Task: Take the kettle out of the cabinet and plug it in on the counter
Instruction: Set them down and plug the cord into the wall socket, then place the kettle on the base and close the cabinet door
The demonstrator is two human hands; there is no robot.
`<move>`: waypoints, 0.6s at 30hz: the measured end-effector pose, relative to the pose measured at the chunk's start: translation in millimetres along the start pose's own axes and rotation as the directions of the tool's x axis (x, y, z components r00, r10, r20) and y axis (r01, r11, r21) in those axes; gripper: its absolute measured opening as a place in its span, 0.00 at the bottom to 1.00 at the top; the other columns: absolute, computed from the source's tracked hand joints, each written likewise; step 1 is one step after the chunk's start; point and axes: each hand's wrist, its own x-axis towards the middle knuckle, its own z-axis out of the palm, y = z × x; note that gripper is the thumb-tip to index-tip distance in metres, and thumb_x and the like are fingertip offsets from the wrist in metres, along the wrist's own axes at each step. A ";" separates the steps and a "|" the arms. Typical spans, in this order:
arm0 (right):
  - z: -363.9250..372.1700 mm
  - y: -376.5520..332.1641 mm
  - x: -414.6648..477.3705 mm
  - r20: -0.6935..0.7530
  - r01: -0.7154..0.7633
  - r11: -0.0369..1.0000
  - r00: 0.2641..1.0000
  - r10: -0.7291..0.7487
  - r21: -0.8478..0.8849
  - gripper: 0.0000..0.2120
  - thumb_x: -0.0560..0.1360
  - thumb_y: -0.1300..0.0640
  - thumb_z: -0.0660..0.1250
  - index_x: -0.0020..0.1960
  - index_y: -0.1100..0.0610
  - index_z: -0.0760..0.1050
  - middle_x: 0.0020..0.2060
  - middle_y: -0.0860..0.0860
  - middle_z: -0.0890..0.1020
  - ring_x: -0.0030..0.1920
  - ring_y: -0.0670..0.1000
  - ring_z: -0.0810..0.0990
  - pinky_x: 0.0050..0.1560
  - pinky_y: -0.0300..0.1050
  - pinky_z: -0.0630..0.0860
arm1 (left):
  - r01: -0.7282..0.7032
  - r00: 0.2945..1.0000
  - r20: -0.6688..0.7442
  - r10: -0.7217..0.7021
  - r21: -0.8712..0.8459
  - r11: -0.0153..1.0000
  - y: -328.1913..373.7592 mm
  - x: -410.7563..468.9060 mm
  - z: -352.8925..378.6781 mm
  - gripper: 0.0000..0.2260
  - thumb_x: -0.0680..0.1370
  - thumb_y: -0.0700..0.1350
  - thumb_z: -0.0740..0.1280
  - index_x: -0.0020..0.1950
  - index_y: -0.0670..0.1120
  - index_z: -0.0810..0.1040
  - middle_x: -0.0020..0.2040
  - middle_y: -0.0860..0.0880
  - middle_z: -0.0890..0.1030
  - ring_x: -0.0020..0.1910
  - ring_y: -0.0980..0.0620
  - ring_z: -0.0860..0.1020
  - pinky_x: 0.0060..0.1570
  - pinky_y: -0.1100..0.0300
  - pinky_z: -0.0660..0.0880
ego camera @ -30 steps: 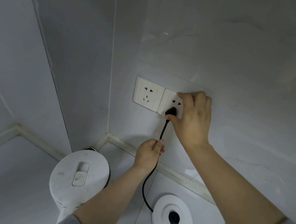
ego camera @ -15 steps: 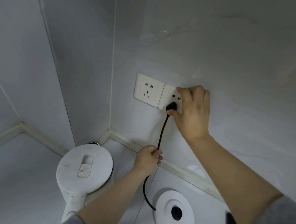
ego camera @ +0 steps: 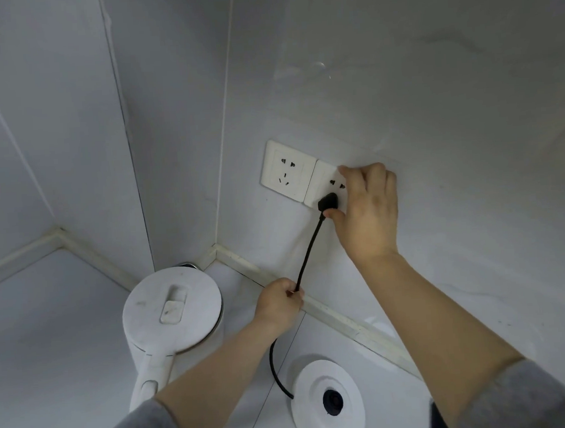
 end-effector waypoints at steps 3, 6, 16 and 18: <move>-5.4 -0.2 -1.6 0.054 -0.010 0.999 0.998 0.008 0.038 0.32 0.62 0.59 0.79 0.64 0.61 0.74 0.52 0.60 0.75 0.53 0.61 0.73 0.50 0.50 0.76 | 0.022 1.000 -0.022 -0.020 0.111 0.994 -6.8 -7.8 -3.0 0.11 0.78 0.42 0.64 0.58 0.41 0.79 0.54 0.45 0.81 0.52 0.51 0.78 0.54 0.65 0.71; -17.1 -1.5 -11.4 0.140 -0.017 0.994 0.990 0.003 0.104 0.33 0.66 0.57 0.77 0.68 0.59 0.71 0.61 0.60 0.73 0.62 0.60 0.70 0.52 0.49 0.76 | 0.036 0.998 -0.049 -0.031 0.090 0.995 -9.4 -20.8 -6.5 0.14 0.77 0.41 0.64 0.62 0.41 0.75 0.57 0.46 0.79 0.56 0.51 0.76 0.56 0.66 0.68; -80.0 -2.2 -120.5 0.377 -0.446 0.840 0.868 0.323 0.308 0.24 0.74 0.51 0.69 0.69 0.52 0.69 0.65 0.49 0.71 0.62 0.49 0.73 0.60 0.49 0.76 | -0.071 0.992 -0.092 0.083 0.120 0.990 -21.9 -103.4 -21.7 0.09 0.77 0.42 0.66 0.56 0.46 0.79 0.48 0.51 0.81 0.41 0.63 0.76 0.36 0.82 0.68; -89.4 -7.5 -144.3 0.424 -0.538 0.783 0.816 0.392 0.312 0.24 0.75 0.51 0.68 0.69 0.51 0.69 0.63 0.47 0.72 0.58 0.47 0.74 0.55 0.43 0.75 | -0.057 0.993 -0.096 0.067 0.102 0.993 -23.4 -122.6 -27.0 0.08 0.77 0.44 0.66 0.55 0.48 0.79 0.48 0.53 0.81 0.42 0.64 0.76 0.36 0.82 0.68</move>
